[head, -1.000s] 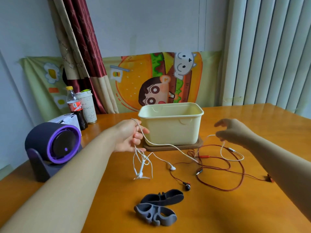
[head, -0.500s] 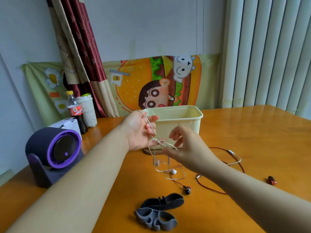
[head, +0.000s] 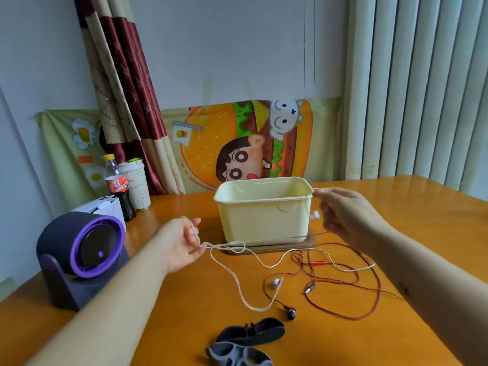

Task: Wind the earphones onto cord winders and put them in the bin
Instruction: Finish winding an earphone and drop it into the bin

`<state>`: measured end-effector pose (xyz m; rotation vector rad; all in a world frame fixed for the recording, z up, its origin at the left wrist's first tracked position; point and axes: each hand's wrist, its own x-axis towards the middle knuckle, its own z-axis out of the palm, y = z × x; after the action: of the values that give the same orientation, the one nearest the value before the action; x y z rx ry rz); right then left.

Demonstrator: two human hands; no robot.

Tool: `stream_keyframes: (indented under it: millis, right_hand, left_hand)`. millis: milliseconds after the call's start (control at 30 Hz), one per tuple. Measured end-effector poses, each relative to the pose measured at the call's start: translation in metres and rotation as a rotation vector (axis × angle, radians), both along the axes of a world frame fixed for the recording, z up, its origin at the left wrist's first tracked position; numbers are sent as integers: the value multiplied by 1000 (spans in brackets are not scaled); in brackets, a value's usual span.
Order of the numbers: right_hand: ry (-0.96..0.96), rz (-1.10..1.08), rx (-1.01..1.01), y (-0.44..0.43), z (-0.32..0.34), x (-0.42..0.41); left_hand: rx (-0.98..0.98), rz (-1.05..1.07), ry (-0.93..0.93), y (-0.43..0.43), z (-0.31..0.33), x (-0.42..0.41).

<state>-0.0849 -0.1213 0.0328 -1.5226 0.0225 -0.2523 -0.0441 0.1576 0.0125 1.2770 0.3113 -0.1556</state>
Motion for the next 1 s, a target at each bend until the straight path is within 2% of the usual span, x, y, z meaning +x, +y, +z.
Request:
stream_keyframes:
  millis: [167, 233, 267, 333, 400, 500, 600, 733, 833, 933, 1000]
  right_hand:
    - [-20, 134, -22, 1, 16, 1]
    - [-25, 188, -22, 8, 23, -1]
    - [-26, 213, 1, 12, 26, -1]
    - [-27, 272, 69, 21, 32, -2]
    - [-31, 326, 138, 31, 37, -3]
    - [-67, 383, 229, 40, 45, -5]
    - [-97, 388, 278, 39, 52, -8]
    - [-142, 317, 321, 25, 54, -13]
    - [-126, 178, 289, 6, 45, -13]
    - [-31, 51, 36, -11, 27, -11]
    - [77, 64, -151, -19, 13, -8]
  left_hand:
    - [393, -44, -5, 6, -8, 1]
    - [601, -73, -89, -2, -1, -2]
    - [694, -108, -189, -10, 4, -6]
    - [804, -276, -456, -28, 12, -15]
    - [888, -560, -609, -49, 13, -21]
    - [1080, -852, -600, -70, 1, -23]
    - [1216, -867, -574, -78, -14, -22]
    - [1252, -750, -596, -73, -26, -19]
    - [1142, -598, -596, -61, -19, -15]
    - [911, -436, -608, -48, -5, -13]
    - [746, -405, -603, -45, 5, -14]
